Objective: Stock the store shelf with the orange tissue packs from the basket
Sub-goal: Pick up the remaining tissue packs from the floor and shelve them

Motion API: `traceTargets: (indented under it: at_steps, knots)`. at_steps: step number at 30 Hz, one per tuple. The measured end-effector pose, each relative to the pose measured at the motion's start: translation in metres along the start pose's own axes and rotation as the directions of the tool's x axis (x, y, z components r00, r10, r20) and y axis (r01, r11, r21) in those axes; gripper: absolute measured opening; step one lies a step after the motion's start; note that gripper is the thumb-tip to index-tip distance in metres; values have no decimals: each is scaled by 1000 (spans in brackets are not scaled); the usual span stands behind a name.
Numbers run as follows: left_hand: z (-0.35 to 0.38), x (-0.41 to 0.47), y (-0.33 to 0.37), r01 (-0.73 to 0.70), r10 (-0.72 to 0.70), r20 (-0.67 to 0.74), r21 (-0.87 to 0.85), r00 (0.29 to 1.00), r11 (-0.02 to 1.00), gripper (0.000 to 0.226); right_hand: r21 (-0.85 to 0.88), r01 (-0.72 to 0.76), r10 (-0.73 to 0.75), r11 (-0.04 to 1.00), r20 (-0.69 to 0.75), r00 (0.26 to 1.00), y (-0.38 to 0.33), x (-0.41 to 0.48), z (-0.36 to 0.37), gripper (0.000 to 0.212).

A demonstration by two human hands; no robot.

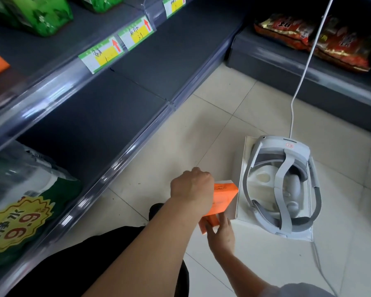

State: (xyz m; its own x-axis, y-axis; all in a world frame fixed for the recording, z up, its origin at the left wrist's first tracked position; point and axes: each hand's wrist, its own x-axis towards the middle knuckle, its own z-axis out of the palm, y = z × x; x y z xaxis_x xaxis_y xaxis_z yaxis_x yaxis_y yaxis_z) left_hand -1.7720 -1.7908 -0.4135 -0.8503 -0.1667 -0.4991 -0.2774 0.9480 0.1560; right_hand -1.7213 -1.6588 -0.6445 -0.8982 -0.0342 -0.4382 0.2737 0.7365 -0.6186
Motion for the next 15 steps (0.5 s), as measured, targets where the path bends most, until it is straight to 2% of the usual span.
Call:
traceTargets:
  at_steps: [4, 9, 15]
  knots:
    - [-23, -4, -9, 29, -37, -134, -67, 990, 997, 29, 150, 110, -106, 983, -37, 994, -54, 8, -23, 47]
    - [-82, -31, -41, -22, -32, -323, -162, 946, 987, 28, 326, 250, -231, 912, -98, 968, -134, 10, -64, 36]
    - [-143, -91, -105, 24, -96, -488, -152, 868, 988, 34, 424, 445, -429, 789, -138, 893, -217, 6, -89, 36]
